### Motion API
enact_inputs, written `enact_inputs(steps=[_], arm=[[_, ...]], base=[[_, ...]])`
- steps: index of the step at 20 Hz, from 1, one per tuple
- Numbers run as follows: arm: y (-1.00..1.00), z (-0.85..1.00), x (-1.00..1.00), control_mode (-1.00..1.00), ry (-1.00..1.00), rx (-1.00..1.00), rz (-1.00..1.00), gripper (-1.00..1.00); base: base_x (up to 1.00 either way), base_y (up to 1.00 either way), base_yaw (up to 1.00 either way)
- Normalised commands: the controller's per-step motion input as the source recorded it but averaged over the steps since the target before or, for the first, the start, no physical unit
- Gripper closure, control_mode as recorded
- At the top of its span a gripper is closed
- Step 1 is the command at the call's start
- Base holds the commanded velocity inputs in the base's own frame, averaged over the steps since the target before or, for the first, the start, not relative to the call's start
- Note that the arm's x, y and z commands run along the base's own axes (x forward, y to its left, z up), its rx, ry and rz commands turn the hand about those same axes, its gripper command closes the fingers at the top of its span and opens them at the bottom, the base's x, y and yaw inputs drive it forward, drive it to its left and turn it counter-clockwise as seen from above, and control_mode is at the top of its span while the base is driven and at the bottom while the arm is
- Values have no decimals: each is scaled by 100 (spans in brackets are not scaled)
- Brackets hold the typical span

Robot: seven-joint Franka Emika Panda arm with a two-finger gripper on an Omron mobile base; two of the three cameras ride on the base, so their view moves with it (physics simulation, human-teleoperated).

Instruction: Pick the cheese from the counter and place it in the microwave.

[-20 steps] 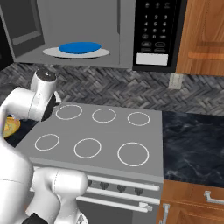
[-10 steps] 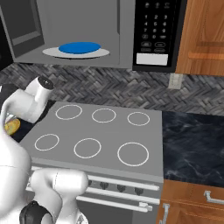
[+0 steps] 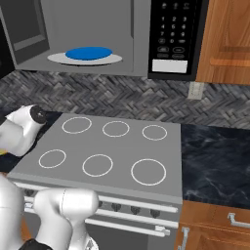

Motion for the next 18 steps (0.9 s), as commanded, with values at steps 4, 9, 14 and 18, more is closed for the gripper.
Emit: enact_inputs(steps=[4,9,14,18], arm=[[35,-34,-1,-100,-19,14,10,-100],[25,-17,38,-100,-1,11,8,-100],[40,-23,57,-100,0,10,10,-100],[42,-23,70,-100,5,5,13,-100]], base=[[0,0,0],[0,0,0],[0,0,0],[0,0,0]])
